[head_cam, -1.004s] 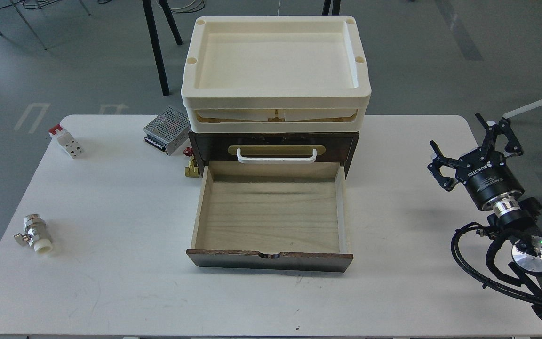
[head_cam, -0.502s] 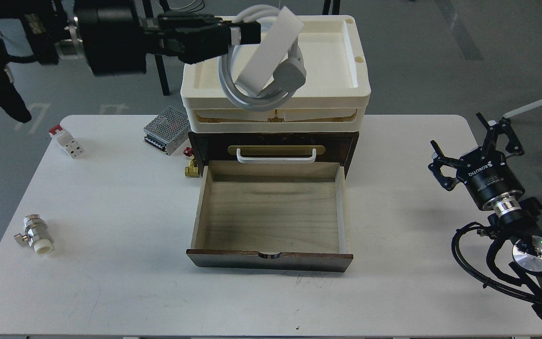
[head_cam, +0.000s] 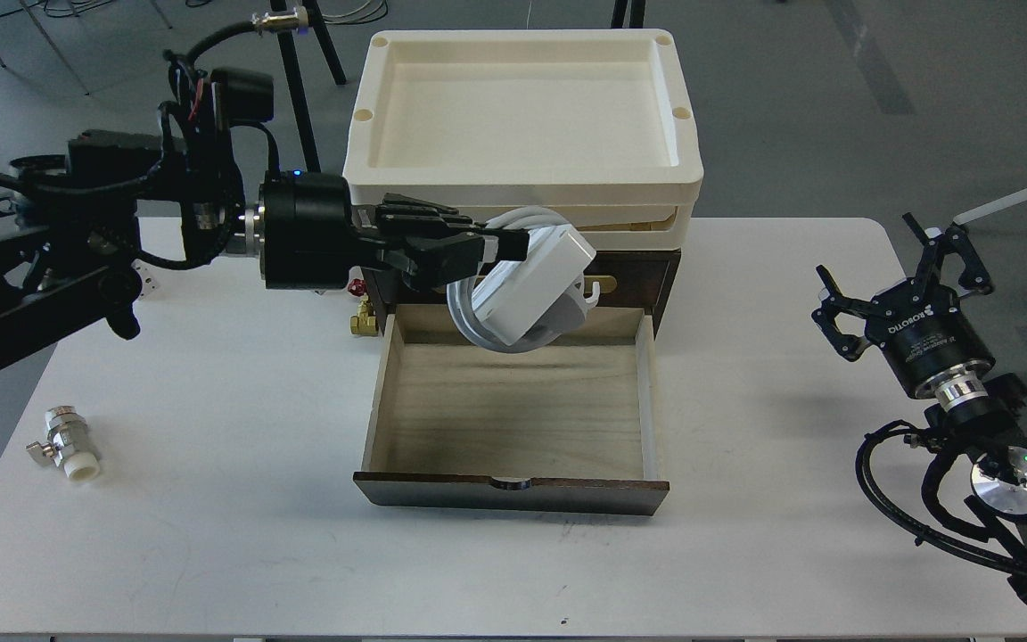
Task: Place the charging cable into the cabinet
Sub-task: 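Carry the adapter over the open wooden drawer with the left gripper, then lower the held adapter and cable down into the drawer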
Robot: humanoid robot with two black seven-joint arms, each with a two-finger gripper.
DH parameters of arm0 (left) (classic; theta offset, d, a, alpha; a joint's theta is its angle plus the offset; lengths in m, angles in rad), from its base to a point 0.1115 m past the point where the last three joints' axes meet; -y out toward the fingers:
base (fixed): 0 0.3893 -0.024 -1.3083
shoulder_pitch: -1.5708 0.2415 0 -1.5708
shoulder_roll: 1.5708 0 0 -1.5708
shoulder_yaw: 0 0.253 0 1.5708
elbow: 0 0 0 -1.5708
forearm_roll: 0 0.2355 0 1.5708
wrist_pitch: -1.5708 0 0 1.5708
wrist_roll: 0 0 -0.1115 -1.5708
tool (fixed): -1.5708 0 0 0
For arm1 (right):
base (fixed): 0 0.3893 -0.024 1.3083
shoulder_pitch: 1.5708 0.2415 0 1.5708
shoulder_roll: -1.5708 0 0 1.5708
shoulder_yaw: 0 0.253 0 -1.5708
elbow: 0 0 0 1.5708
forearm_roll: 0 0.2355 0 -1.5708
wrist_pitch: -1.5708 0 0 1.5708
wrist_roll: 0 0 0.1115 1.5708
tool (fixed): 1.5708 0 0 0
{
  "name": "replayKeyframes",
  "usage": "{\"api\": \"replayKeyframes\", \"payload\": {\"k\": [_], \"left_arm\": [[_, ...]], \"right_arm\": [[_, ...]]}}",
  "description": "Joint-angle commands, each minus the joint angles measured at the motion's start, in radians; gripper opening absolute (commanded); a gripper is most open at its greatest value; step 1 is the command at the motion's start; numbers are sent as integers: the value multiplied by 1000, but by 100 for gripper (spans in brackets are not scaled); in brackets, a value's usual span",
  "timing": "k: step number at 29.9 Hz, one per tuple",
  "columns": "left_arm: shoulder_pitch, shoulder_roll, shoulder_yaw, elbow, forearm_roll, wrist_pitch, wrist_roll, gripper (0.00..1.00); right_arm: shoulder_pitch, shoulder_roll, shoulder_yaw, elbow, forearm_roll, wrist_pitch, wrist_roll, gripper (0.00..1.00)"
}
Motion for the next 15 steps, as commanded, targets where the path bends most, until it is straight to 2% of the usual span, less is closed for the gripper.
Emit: {"api": "replayKeyframes", "payload": {"k": [1,8,15], "left_arm": [[61,-16,0,-2,29,27,0,4],[198,-68,-14,12,142,79,0,4],[262,-143,-16,141,150,142,0,5]], "right_arm": [[0,0,0,0,0,0,0,99],[0,0,0,0,0,0,0,99],[0,0,0,0,0,0,0,99]]}}
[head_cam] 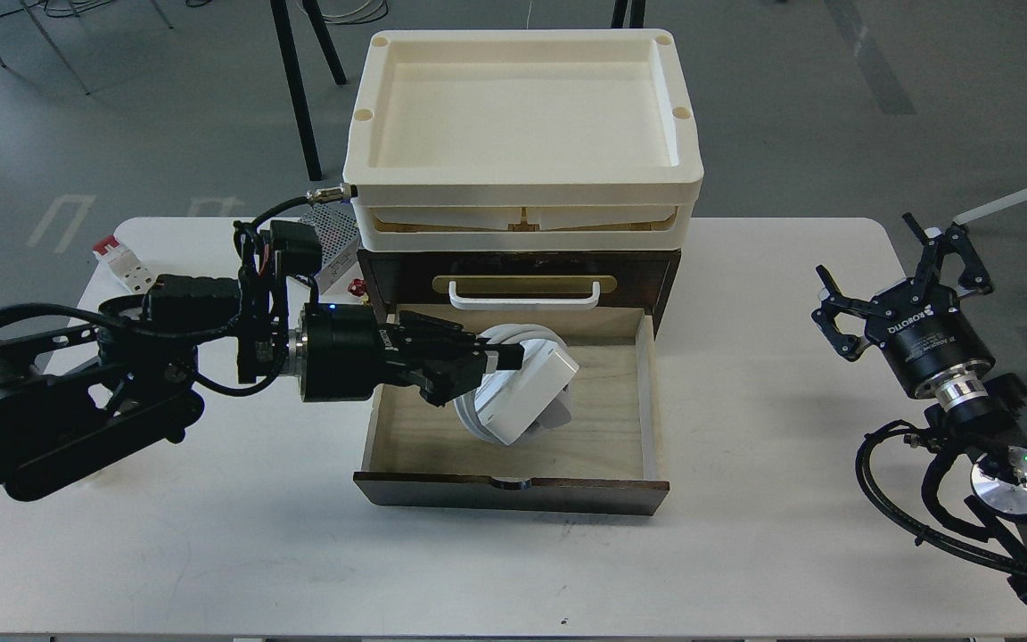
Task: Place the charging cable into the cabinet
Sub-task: 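Lower the held adapter and cable down into the drawer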
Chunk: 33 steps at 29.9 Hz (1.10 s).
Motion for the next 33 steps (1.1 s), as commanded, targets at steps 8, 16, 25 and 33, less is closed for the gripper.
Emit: {"api": "replayKeyframes", "payload": {"k": [8,16,25,33], "left_arm": [[23,-107,17,210,1,72,0,5],[42,-180,18,333,30,74,0,7],[60,-279,17,419,53,95,0,21],[74,-332,15,457,33,129,0,57]], "right_arm": [[0,0,0,0,0,1,0,99],[0,0,0,0,0,1,0,99],[2,0,0,0,0,1,0,99],[2,0,1,0,0,1,0,99]]}}
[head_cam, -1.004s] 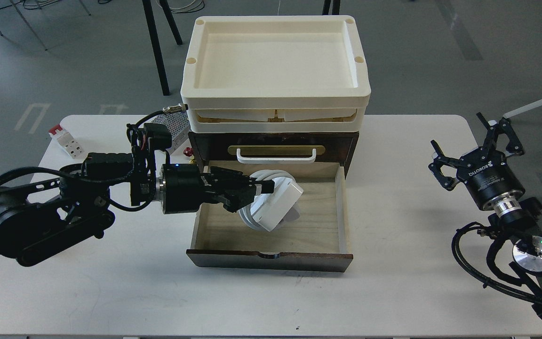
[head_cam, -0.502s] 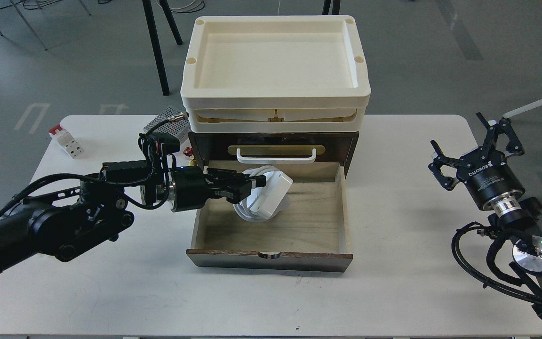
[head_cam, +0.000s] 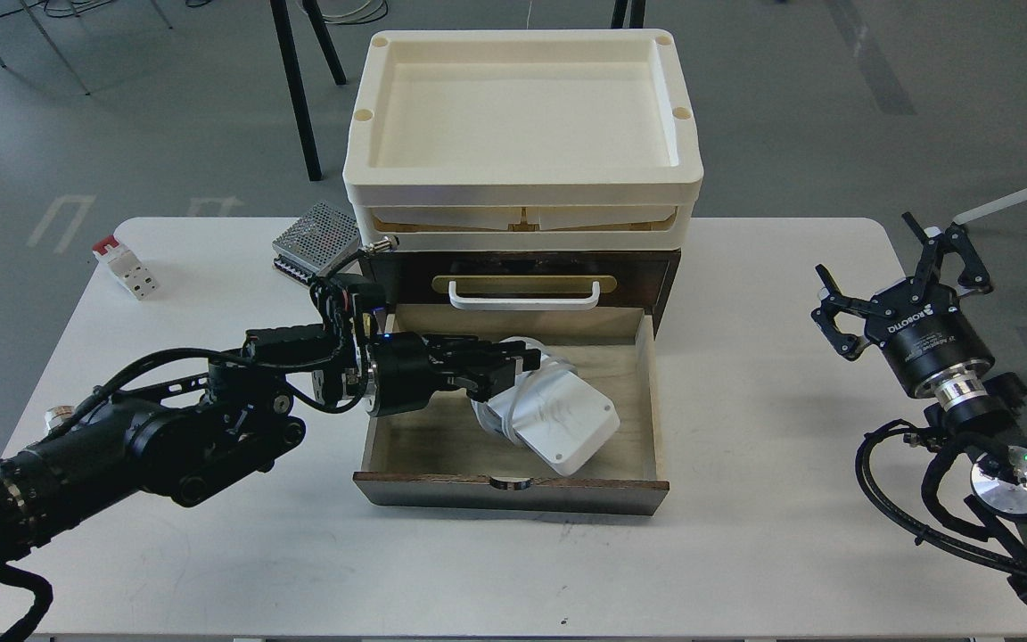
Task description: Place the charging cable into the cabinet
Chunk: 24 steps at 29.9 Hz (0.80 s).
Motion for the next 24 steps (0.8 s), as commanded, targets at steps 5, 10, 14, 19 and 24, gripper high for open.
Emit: {"api": "replayKeyframes", "payload": {"k": [5,10,14,19,24], "left_arm": [[21,-38,0,34,-8,12,0,72],[19,-21,-17,22,-35,24,0,87],[16,40,-17,-5,-152,35,0,92],[19,215,-27,-169,-270,24,0,95],[73,394,-34,-277,-426,25,0,96]], "right_arm": [[1,0,2,0,0,1,0,99],[1,0,2,0,0,1,0,99],[-1,0,2,0,0,1,2,99],[1,0,2,0,0,1,0,99],[1,0,2,0,0,1,0,99]]}}
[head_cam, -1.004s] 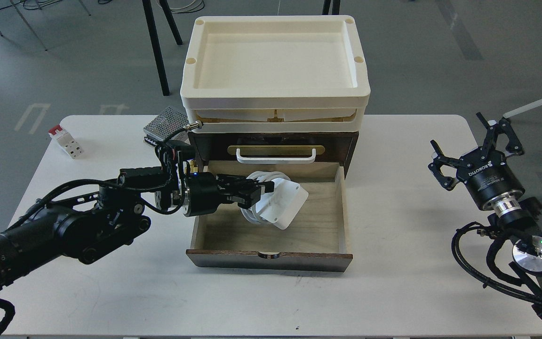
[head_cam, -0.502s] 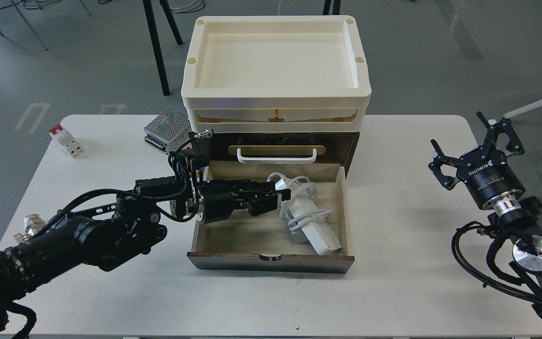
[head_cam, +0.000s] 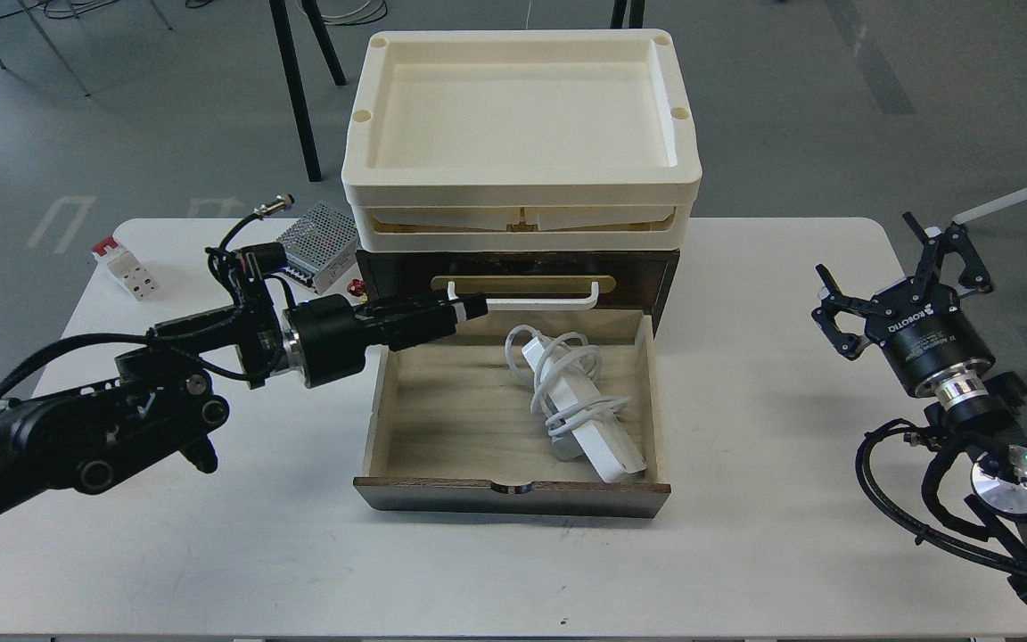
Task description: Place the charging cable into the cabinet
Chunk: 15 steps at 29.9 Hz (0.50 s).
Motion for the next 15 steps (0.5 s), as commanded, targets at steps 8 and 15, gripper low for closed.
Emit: {"api": "replayKeyframes", "payload": {"k": [8,15], "left_arm": [[116,257,-26,-44,-618,10,0,98],[165,243,-26,30,-1075,10,0,98]], "right_arm": [[0,0,-2,2,2,-2,0,99],[-1,0,-3,3,2,0,0,99]]}}
